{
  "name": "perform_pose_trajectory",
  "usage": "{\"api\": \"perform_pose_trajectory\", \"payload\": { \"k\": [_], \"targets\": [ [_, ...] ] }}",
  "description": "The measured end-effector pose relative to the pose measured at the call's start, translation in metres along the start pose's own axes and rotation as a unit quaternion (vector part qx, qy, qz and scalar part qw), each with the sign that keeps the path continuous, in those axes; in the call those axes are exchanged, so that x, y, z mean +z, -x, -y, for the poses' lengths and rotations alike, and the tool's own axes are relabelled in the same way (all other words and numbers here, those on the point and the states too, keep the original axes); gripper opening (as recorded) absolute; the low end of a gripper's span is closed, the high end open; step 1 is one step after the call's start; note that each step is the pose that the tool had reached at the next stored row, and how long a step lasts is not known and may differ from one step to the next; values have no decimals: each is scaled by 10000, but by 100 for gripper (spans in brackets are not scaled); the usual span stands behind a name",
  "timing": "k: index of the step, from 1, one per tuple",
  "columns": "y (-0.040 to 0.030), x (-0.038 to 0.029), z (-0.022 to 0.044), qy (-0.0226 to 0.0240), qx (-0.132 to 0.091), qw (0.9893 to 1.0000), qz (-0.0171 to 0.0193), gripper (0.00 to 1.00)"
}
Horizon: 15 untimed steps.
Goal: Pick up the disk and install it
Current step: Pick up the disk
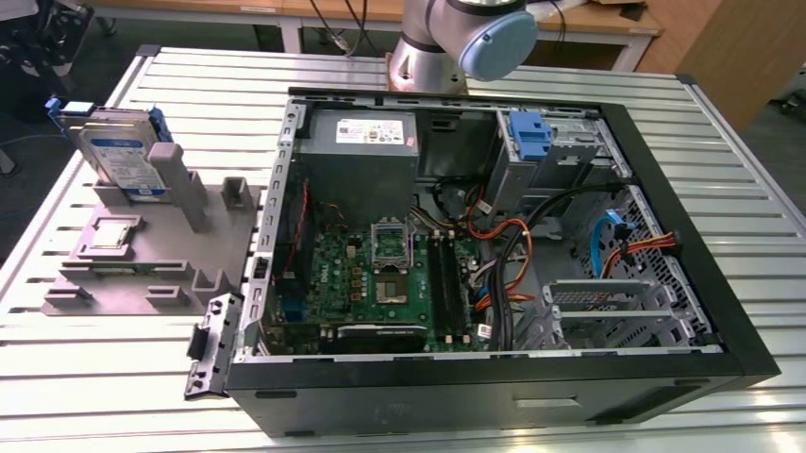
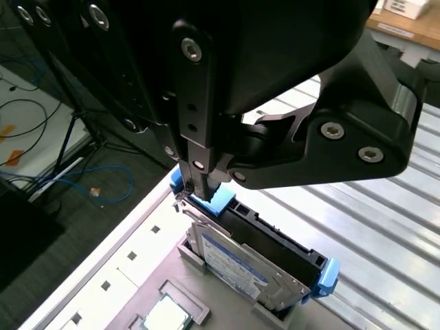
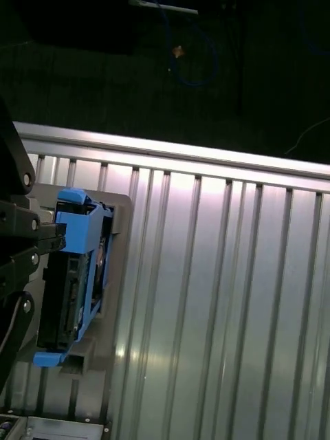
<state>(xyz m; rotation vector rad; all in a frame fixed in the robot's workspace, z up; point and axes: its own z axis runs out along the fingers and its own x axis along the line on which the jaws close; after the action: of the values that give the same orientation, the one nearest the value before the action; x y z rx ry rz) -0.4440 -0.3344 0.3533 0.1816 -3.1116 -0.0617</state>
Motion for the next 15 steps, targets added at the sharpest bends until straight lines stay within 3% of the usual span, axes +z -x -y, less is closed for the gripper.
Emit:
{"api": "perform_pose_trajectory", "payload": {
  "k": [9,15],
  "targets": [
    [1,1,0,-12,-561,9984,-23,10],
    [8,1,1,-19,-865,9962,-35,10]
  ]
}}
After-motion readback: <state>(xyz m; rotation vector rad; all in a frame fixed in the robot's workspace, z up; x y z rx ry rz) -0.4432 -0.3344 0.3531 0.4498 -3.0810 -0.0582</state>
